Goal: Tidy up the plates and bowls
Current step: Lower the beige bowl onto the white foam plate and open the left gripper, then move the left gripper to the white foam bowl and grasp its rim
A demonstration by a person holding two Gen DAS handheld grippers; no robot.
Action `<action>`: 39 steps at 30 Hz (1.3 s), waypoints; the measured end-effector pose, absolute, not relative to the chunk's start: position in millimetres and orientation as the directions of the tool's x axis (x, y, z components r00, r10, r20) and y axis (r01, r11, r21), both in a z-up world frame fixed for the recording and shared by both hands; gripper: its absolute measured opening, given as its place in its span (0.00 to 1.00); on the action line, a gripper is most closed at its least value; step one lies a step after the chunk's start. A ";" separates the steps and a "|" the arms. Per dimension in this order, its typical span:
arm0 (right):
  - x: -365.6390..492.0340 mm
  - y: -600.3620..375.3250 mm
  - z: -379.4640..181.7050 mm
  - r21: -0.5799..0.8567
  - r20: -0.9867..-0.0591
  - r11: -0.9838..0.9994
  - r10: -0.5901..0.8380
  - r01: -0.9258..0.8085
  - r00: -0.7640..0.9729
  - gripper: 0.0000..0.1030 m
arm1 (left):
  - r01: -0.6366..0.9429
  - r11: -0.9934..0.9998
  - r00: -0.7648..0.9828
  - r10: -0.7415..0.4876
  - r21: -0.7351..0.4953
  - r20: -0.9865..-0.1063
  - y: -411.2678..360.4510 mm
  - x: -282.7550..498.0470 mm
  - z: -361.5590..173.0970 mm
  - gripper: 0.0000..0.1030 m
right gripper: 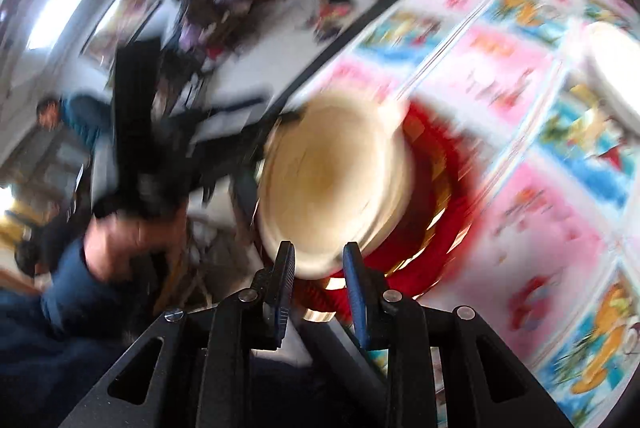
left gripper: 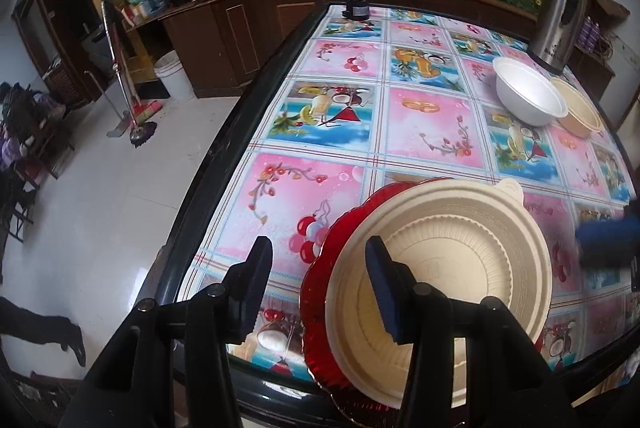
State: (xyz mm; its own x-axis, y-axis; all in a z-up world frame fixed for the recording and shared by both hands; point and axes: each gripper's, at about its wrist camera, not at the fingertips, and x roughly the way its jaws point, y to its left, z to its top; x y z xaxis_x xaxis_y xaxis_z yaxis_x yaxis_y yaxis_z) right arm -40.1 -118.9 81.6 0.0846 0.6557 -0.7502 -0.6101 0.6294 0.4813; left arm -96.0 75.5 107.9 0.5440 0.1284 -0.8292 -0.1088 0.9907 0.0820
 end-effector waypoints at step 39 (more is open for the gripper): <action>15.9 -257.3 33.6 0.571 -0.766 0.784 0.616 -0.244 0.185 0.13 | 0.062 0.998 0.528 -0.021 0.014 -0.849 -34.1 -99.4 123.3 0.59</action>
